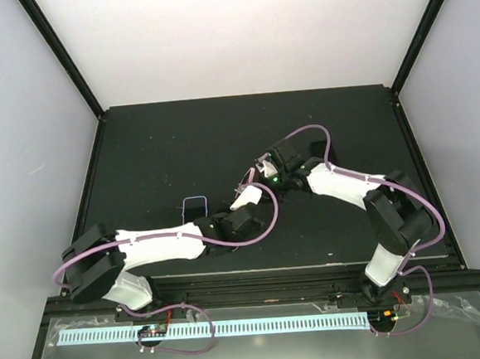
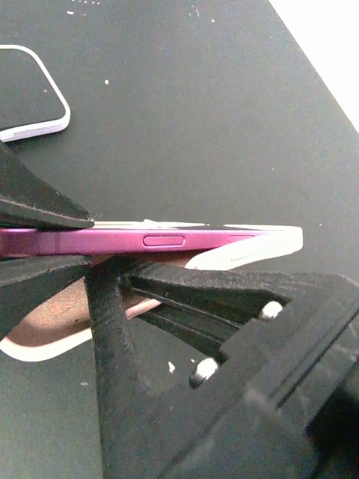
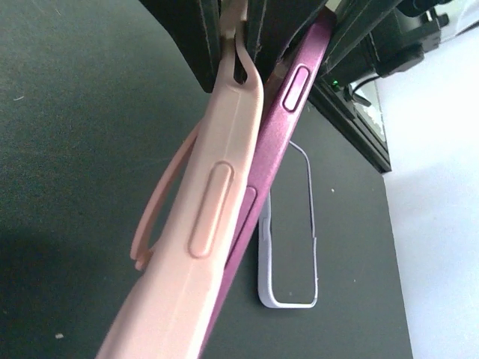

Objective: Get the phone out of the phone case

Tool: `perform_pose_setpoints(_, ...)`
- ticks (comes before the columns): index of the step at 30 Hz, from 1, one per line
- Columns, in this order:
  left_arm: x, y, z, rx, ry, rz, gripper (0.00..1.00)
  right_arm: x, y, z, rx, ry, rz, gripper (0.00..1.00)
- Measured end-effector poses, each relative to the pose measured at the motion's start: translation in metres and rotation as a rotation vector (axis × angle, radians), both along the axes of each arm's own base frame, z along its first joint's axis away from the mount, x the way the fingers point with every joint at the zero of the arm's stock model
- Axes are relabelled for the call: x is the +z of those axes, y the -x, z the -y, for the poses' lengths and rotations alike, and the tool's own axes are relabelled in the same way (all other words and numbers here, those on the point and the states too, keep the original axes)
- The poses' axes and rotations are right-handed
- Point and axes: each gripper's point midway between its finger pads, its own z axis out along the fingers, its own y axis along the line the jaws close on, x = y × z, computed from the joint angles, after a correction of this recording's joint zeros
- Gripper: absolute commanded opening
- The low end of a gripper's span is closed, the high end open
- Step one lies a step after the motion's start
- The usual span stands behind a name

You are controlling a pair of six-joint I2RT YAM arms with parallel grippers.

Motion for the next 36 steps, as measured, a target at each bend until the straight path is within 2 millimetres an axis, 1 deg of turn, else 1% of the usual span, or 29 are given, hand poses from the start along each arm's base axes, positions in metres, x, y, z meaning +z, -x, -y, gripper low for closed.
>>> perform_pose_setpoints(6, 0.021, 0.004, -0.002, 0.019, 0.107, -0.001, 0.02, 0.021, 0.001, 0.002, 0.049, 0.043, 0.122, 0.01)
perform_pose_setpoints(12, 0.039, 0.011, -0.009, 0.037, 0.211, -0.027, 0.02, 0.034, 0.005, 0.002, 0.125, 0.071, 0.218, 0.01)
perform_pose_setpoints(14, 0.052, 0.012, -0.022, 0.067, 0.234, -0.009, 0.01, 0.03, -0.003, 0.017, 0.1, 0.155, 0.263, 0.01)
perform_pose_setpoints(15, 0.061, 0.013, -0.029, 0.078, 0.262, 0.0, 0.01, 0.027, -0.01, 0.028, 0.076, 0.206, 0.285, 0.01)
perform_pose_setpoints(17, 0.079, 0.017, -0.035, 0.081, 0.327, 0.019, 0.02, 0.027, -0.025, 0.045, 0.033, 0.258, 0.326, 0.01)
perform_pose_setpoints(19, 0.092, 0.023, -0.042, 0.075, 0.377, 0.031, 0.02, 0.034, -0.04, 0.06, -0.012, 0.284, 0.367, 0.01)
perform_pose_setpoints(21, 0.098, 0.029, -0.05, 0.069, 0.412, 0.042, 0.01, 0.045, -0.054, 0.074, -0.048, 0.282, 0.415, 0.01)
perform_pose_setpoints(23, 0.097, 0.032, -0.057, 0.066, 0.425, 0.052, 0.02, 0.056, -0.067, 0.089, -0.079, 0.281, 0.459, 0.01)
perform_pose_setpoints(26, 0.079, 0.033, -0.064, 0.07, 0.376, 0.059, 0.01, 0.079, -0.083, 0.117, -0.135, 0.249, 0.532, 0.01)
perform_pose_setpoints(27, 0.073, 0.032, -0.065, 0.077, 0.347, 0.06, 0.02, 0.093, -0.086, 0.133, -0.163, 0.225, 0.578, 0.01)
perform_pose_setpoints(29, 0.06, 0.027, -0.065, 0.097, 0.275, 0.065, 0.02, 0.114, -0.087, 0.159, -0.204, 0.206, 0.655, 0.01)
perform_pose_setpoints(31, 0.044, 0.019, -0.062, 0.12, 0.18, 0.067, 0.02, 0.135, -0.082, 0.186, -0.239, 0.185, 0.741, 0.01)
perform_pose_setpoints(33, 0.028, 0.013, -0.058, 0.136, 0.083, 0.063, 0.02, 0.147, -0.072, 0.202, -0.249, 0.151, 0.8, 0.01)
perform_pose_setpoints(36, 0.014, 0.001, -0.051, 0.153, -0.058, 0.071, 0.01, 0.146, -0.055, 0.216, -0.225, 0.11, 0.834, 0.01)
